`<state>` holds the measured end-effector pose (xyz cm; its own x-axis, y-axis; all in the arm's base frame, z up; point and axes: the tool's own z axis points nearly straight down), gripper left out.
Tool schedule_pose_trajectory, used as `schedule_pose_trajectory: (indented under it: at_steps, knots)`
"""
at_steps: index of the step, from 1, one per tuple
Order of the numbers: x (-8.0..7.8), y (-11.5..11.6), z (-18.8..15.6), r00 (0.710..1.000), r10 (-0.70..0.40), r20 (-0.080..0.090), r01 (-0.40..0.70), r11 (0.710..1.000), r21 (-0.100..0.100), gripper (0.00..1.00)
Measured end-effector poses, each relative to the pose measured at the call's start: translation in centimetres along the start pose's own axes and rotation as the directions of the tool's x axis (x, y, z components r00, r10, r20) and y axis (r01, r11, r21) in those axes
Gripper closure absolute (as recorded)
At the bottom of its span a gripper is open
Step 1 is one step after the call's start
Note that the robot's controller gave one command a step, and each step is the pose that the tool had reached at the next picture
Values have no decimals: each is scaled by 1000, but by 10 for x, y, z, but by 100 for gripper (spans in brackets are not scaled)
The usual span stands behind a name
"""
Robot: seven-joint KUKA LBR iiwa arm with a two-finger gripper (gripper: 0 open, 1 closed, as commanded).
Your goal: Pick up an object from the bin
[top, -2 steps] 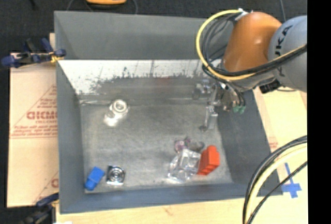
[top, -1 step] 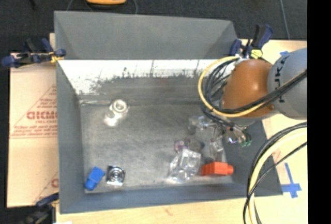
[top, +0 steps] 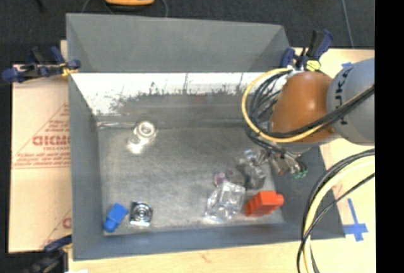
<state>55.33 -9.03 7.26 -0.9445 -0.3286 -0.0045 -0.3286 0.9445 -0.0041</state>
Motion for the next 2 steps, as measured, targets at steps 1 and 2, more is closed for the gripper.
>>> schedule_pose_trajectory:
  at_steps: [1, 2]
  knots:
    - [-26, -16, -114, 940, -341, 4, 341, 940, 3, 100]
    - [-37, -23, -199, 956, -295, 7, 295, 956, 6, 100]
